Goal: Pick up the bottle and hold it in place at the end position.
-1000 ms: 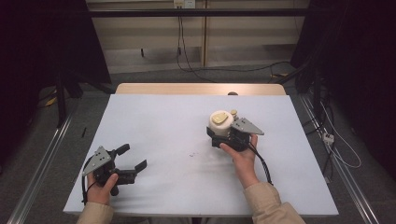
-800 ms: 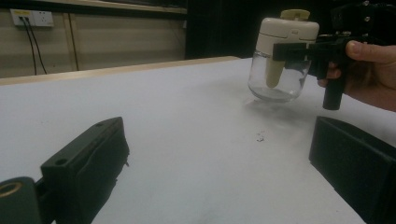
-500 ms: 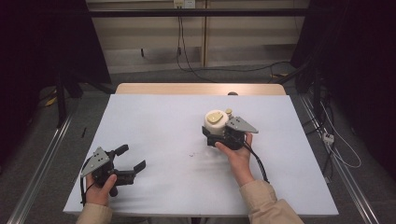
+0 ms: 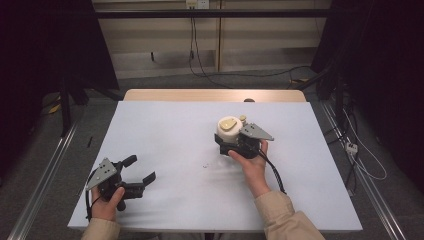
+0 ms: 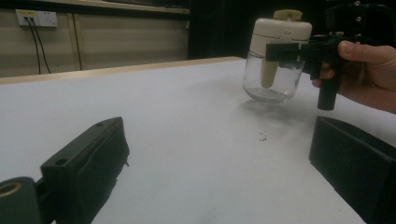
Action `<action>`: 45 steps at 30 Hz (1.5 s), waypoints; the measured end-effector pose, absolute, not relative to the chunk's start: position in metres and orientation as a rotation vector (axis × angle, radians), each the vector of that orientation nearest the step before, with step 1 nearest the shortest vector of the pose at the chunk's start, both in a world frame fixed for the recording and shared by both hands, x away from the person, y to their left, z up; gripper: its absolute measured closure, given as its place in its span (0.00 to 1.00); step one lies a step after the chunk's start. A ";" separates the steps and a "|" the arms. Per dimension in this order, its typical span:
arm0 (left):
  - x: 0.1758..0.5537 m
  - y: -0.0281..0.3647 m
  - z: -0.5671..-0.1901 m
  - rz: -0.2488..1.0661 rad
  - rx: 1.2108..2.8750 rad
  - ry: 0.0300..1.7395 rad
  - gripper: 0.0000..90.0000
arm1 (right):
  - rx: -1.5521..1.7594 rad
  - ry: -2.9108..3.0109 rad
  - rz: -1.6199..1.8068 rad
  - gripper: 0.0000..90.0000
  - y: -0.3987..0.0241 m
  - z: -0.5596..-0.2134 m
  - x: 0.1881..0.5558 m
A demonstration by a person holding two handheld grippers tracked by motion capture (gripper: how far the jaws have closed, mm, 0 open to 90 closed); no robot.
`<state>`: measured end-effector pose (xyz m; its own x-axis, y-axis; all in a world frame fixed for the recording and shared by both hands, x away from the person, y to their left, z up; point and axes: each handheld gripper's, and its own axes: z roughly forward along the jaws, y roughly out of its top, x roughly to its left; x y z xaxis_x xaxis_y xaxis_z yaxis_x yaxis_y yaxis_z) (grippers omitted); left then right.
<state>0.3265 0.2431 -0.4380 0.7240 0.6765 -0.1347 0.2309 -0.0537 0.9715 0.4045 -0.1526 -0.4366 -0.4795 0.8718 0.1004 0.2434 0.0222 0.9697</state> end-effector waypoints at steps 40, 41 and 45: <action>0.326 0.245 -0.439 0.426 1.625 0.748 0.04 | 1.144 1.768 1.496 0.08 -0.143 -0.440 0.418; 0.326 0.245 -0.439 0.427 1.626 0.747 0.04 | 1.145 1.768 1.497 0.08 -0.143 -0.440 0.419; 0.327 0.245 -0.440 0.426 1.624 0.748 0.04 | 1.138 1.767 1.505 0.08 -0.140 -0.439 0.421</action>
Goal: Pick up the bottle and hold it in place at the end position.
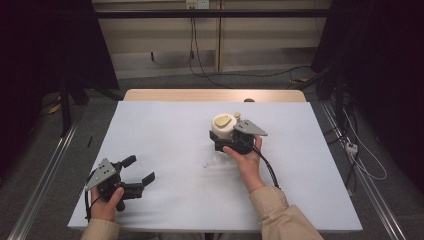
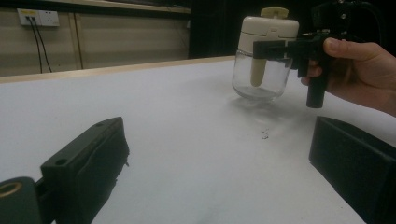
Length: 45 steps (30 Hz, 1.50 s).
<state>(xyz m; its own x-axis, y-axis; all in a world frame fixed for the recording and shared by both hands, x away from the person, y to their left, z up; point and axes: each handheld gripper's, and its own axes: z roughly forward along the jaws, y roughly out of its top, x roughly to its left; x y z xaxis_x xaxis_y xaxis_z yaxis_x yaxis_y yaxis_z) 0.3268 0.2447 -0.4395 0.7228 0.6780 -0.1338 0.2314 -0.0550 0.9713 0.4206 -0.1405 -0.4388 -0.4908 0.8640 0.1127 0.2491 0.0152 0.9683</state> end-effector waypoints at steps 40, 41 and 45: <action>0.327 0.245 -0.440 0.414 1.630 0.747 0.04 | 1.153 1.796 1.511 0.08 -0.125 -0.448 0.437; 0.327 0.246 -0.441 0.414 1.632 0.746 0.04 | 1.153 1.795 1.513 0.08 -0.125 -0.449 0.438; 0.327 0.246 -0.441 0.416 1.631 0.750 0.04 | 1.152 1.798 1.513 0.08 -0.124 -0.449 0.438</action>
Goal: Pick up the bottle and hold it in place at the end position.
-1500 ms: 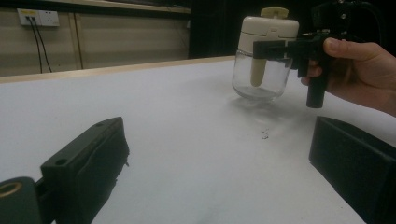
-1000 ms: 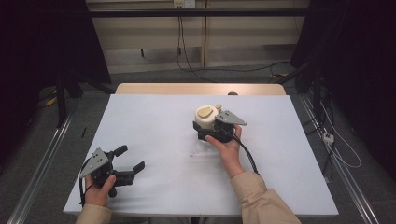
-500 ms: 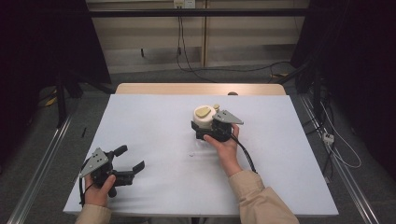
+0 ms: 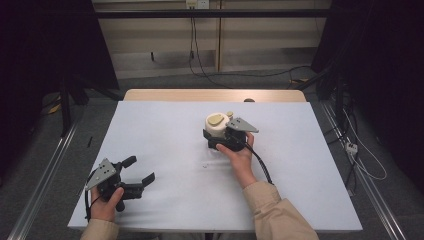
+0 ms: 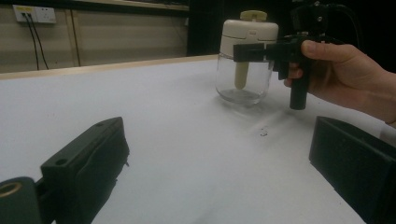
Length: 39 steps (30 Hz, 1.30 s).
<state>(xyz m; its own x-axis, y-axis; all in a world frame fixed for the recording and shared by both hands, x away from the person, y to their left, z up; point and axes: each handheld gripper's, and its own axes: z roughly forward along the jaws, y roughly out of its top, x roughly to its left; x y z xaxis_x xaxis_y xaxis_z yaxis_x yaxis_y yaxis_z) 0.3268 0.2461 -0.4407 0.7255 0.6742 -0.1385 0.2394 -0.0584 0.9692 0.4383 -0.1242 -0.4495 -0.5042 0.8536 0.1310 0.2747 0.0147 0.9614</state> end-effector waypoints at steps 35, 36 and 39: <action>0.325 0.249 -0.441 0.425 1.628 0.757 0.04 | 1.140 1.838 1.513 0.08 -0.112 -0.457 0.441; 0.325 0.249 -0.441 0.424 1.626 0.759 0.04 | 1.141 1.841 1.512 0.08 -0.111 -0.457 0.441; 0.325 0.249 -0.441 0.424 1.624 0.759 0.04 | 1.133 1.845 1.513 0.08 -0.110 -0.457 0.441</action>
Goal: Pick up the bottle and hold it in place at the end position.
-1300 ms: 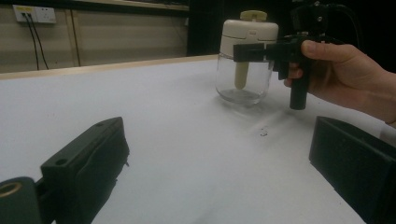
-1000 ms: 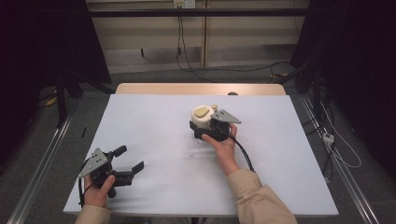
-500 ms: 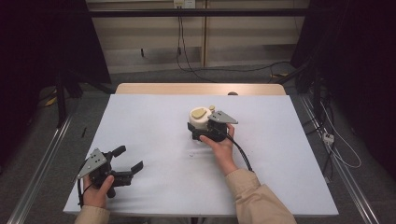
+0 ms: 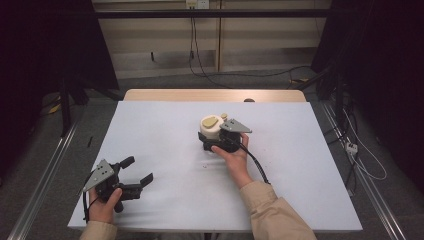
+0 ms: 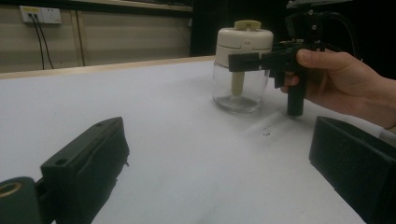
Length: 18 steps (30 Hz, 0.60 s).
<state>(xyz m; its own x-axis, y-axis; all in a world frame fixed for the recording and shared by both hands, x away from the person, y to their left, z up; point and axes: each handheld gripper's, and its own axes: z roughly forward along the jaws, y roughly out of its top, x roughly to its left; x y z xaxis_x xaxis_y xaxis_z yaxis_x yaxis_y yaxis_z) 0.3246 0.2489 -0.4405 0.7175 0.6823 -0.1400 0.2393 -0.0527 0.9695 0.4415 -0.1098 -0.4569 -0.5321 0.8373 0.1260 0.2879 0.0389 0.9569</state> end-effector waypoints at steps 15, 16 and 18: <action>0.325 0.247 -0.440 0.427 1.632 0.754 0.04 | 1.091 1.879 1.491 0.07 -0.107 -0.458 0.438; 0.325 0.247 -0.440 0.427 1.631 0.756 0.04 | 1.092 1.878 1.493 0.07 -0.108 -0.458 0.438; 0.326 0.247 -0.440 0.425 1.632 0.754 0.04 | 1.088 1.882 1.489 0.07 -0.108 -0.458 0.438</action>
<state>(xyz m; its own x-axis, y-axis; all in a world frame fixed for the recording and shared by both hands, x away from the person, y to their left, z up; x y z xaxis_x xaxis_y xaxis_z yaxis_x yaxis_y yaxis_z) 0.3256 0.2465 -0.4405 0.7203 0.6806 -0.1340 0.2379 -0.0610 0.9694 0.4377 -0.1078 -0.4579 -0.5547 0.8271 0.0907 0.2784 0.0817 0.9570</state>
